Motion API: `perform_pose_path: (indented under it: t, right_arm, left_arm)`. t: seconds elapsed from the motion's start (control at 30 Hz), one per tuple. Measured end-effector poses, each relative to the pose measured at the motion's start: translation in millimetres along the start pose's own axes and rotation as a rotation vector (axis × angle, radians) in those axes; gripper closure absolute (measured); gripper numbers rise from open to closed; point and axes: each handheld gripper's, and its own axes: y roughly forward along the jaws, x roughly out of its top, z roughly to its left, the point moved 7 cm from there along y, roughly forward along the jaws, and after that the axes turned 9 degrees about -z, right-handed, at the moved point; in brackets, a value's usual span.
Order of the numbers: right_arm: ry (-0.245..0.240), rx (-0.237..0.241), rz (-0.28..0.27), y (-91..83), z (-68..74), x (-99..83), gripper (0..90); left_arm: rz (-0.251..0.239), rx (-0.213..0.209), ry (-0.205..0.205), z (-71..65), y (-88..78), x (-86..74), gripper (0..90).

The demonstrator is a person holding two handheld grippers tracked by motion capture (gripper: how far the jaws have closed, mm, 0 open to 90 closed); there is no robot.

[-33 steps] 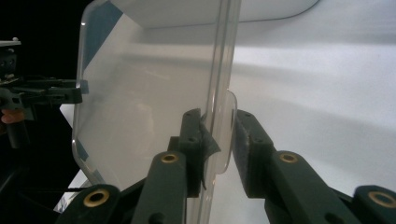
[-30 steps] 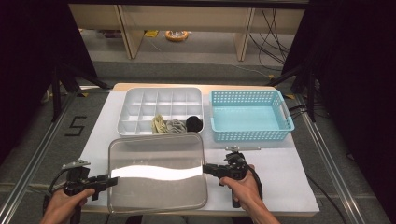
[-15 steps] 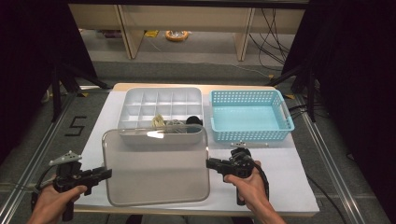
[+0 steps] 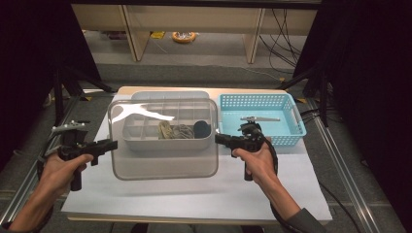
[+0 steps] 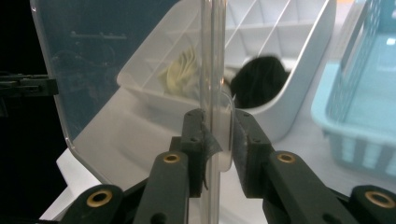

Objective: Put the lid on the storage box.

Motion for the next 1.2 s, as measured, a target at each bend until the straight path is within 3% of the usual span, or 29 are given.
perform_pose_path:
  t: [0.03, 0.07, 0.1, 0.17, 0.2, 0.63, 0.93, 1.07, 1.1, 1.13, 1.2]
  right_arm:
    - [0.023, 0.001, -0.004, 1.0, 1.7, 3.4, 76.1]
    - [0.001, 0.002, -0.009, 4.7, -1.4, 9.5, 76.1]
    - [0.009, -0.006, -0.014, 6.6, -2.9, 13.4, 76.0]
    - [0.046, -0.019, -0.007, 11.2, -2.3, 19.7, 76.0]
    - [0.011, -0.01, -0.019, 13.7, -6.9, 24.1, 76.0]
    - [0.047, -0.033, -0.028, 46.6, -23.8, 59.1, 75.9]
    - [0.082, -0.028, -0.02, 64.1, -30.9, 72.0, 75.8]
    - [0.086, -0.045, -0.02, 73.7, -36.7, 75.7, 75.6]
    - [0.108, -0.054, -0.014, 75.1, -37.6, 76.1, 75.6]
    - [0.087, -0.049, -0.019, 77.6, -41.0, 77.3, 75.5]
    - [0.1, -0.065, -0.012, 80.5, -45.6, 78.4, 75.4]
  left_arm:
    - [0.002, 0.002, -0.005, 1.5, 2.9, 5.1, 64.9]
    - [-0.008, 0.006, -0.008, 2.7, 6.4, 8.9, 64.7]
    - [-0.016, 0.004, -0.013, 3.6, 9.1, 11.6, 64.6]
    - [-0.013, 0.019, -0.015, 7.0, 15.0, 18.1, 63.9]
    - [-0.015, 0.02, -0.019, 8.2, 16.9, 20.4, 63.9]
    - [0.008, 0.064, -0.054, 29.2, 46.3, 50.9, 61.9]
    - [0.016, 0.095, -0.076, 40.1, 58.9, 66.0, 61.0]
    - [0.017, 0.103, -0.097, 45.7, 67.4, 69.9, 60.7]
    - [0.021, 0.105, -0.102, 46.6, 70.3, 70.3, 60.7]
    - [0.024, 0.108, -0.105, 47.3, 73.3, 70.7, 60.7]
    - [0.031, 0.107, -0.106, 48.5, 78.7, 71.4, 60.6]
